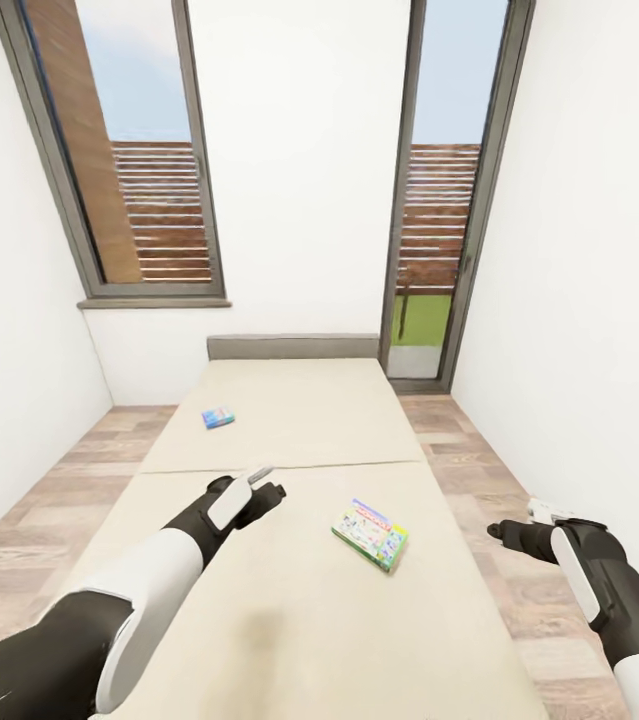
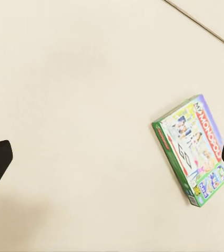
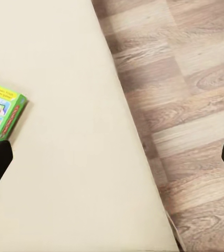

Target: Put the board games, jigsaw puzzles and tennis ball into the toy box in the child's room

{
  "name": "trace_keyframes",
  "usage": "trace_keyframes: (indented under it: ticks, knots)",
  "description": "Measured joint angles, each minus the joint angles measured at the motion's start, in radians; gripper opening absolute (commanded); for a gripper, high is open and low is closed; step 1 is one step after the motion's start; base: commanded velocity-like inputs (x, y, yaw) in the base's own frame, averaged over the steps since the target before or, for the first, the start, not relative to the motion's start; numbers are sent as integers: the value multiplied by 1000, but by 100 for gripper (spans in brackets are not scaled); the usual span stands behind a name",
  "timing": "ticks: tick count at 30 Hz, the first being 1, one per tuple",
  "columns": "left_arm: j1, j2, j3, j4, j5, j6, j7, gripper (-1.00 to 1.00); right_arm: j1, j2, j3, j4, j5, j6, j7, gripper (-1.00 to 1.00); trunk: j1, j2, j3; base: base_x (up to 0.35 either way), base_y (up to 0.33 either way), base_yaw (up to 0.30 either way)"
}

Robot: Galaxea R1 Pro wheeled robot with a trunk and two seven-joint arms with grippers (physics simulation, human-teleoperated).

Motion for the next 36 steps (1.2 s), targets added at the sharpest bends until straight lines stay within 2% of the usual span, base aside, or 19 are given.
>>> trace_keyframes:
  ticks: [19, 28, 36]
  knots:
    - [23, 1, 1, -4, 6, -3, 2, 100, 0, 0, -17, 0, 1, 3, 0, 100, 0, 0, 0, 0, 0, -259]
    - [33, 2, 2, -5, 5, -4, 2, 100, 1, 1, -17, 0, 1, 3, 0, 100, 0, 0, 0, 0, 0, -103]
    - [36, 3, 3, -5, 5, -4, 2, 100, 1, 1, -17, 0, 0, 3, 0, 100, -31, 56, 25, 0, 0, -24]
